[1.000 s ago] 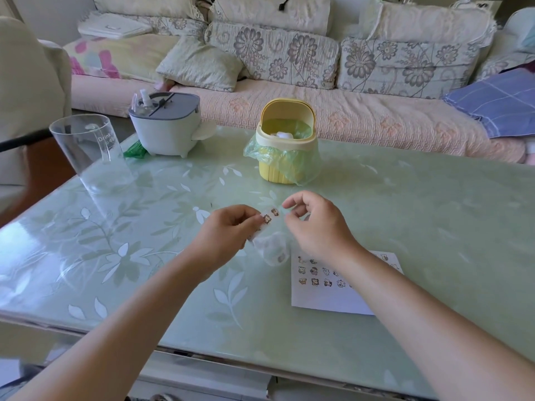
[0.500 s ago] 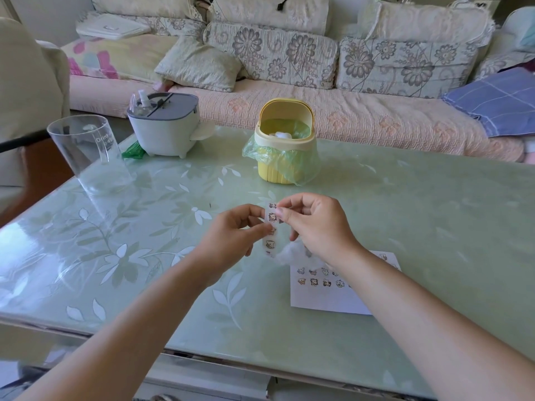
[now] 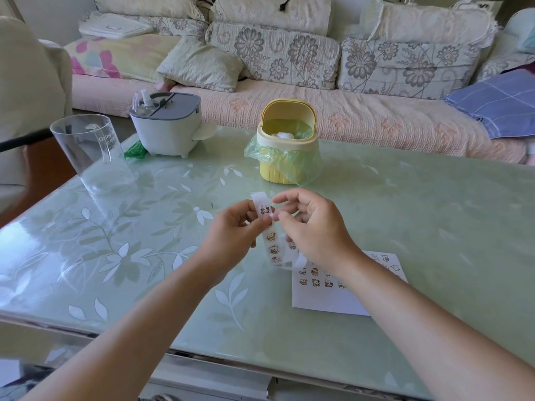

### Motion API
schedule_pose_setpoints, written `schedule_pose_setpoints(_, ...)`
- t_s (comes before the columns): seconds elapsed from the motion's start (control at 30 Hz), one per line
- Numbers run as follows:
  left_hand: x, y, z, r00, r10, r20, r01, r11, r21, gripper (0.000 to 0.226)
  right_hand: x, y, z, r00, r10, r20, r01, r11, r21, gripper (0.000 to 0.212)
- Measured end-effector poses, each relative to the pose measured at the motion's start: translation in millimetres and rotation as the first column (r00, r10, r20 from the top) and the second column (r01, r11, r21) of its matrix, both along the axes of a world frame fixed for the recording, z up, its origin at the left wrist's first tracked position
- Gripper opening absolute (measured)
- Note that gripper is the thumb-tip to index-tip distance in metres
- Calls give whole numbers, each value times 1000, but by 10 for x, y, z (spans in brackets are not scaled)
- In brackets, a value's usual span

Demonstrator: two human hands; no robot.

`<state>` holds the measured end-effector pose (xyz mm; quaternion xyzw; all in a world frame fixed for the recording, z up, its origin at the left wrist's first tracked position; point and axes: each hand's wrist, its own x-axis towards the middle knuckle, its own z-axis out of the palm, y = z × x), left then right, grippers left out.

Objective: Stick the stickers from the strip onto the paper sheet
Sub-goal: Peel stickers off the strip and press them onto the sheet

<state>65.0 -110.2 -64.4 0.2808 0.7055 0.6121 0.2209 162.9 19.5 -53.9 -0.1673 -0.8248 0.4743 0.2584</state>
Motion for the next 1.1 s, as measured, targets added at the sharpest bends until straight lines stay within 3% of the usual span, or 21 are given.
schedule_pose_setpoints(0.3,31,-34,58,998,-24,-63,19,997,-77,18,9,42,-25,1000,-9,13,8,996,94,15)
schedule_pose_setpoints(0.5,34,-45,95,998,24,56,-20,997,-76,30,17,28,-68,998,-31,-55,51,906,421,14)
schedule_pose_setpoints(0.63,34,-37,94,989,84,119,-69,990,-120,28,13,8,-110,997,-15,-70,50,838,543,12)
schedule_pose_setpoints(0.83,28,-29,88,982,121,147,-100,985,-143,27,3,12,-112,999,5,-39,18,823,568,10)
schedule_pose_setpoints(0.97,24,-32,94,985,105,139,-85,986,-145,27,7,26,-124,999,0,-32,18,837,547,20)
schedule_pose_setpoints(1.1,25,-29,94,981,119,151,-93,981,-170,28,2,32,-136,998,-3,-56,33,837,547,9)
